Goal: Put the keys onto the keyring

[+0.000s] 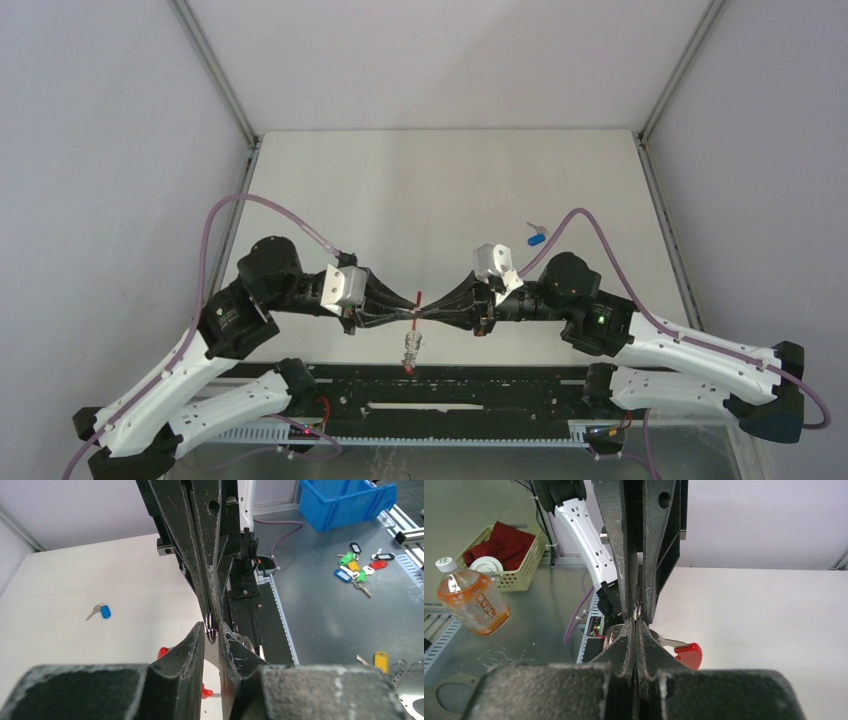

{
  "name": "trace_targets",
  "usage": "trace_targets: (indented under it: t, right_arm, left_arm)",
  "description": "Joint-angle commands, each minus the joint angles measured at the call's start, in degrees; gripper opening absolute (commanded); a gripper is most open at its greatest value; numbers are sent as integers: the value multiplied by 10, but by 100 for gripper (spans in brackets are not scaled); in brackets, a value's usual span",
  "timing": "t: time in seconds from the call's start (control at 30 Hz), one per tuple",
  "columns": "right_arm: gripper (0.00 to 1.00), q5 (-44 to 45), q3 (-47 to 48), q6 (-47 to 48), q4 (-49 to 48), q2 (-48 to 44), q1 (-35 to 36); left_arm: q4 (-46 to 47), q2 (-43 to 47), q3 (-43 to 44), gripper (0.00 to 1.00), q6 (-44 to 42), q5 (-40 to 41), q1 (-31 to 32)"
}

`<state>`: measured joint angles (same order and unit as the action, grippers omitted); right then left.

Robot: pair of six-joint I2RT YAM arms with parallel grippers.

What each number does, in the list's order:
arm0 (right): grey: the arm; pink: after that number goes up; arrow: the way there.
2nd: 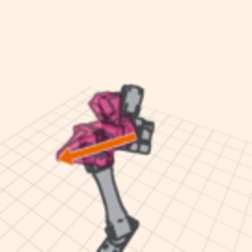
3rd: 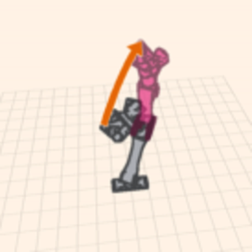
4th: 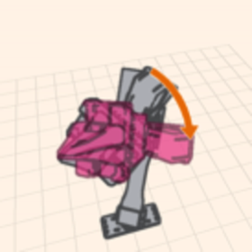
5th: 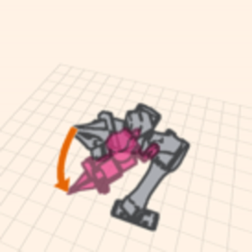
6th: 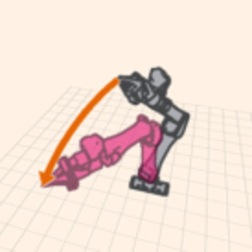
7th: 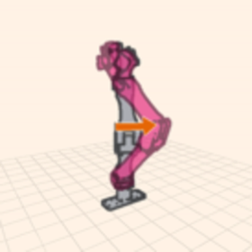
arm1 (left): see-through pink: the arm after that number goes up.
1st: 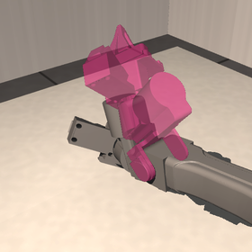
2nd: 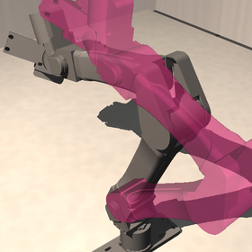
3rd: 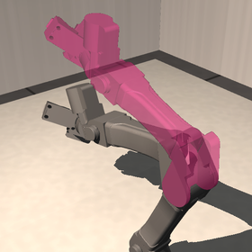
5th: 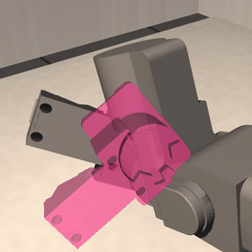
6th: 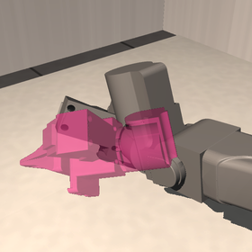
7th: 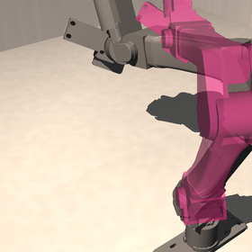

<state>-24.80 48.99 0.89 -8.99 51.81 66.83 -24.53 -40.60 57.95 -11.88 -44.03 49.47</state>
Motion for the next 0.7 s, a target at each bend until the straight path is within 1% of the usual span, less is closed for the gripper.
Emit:
trace_targets:
  t: [0.0, 0.03, 0.07, 0.13, 0.27, 0.5, 0.67]
  right_arm:
    - [0, -1, 8, -7, -34, -7, -1]
    - [0, -1, 8, -7, -33, -9, -1]
    - [0, -1, 8, -7, -31, -10, -1]
    - [0, -3, 8, -7, -29, -11, -1]
    - [0, -8, 8, -18, -30, -10, -2]
    - [0, -9, 8, -22, -33, -9, -2]
    - [0, -8, 8, -25, -42, -4, -2]
  left_arm:
    - [0, 4, -15, 22, 3, -9, -3]
    - [-1, 5, -16, 28, 4, -5, -3]
    - [-2, 7, -16, 32, 4, -1, -3]
    - [-6, 8, -16, 34, 1, 8, -3]
    - [-8, 13, -16, 34, 1, 27, -6]
    - [-3, 25, -21, 28, 36, 34, -26]
    - [5, 24, -27, 26, 45, -5, -26]
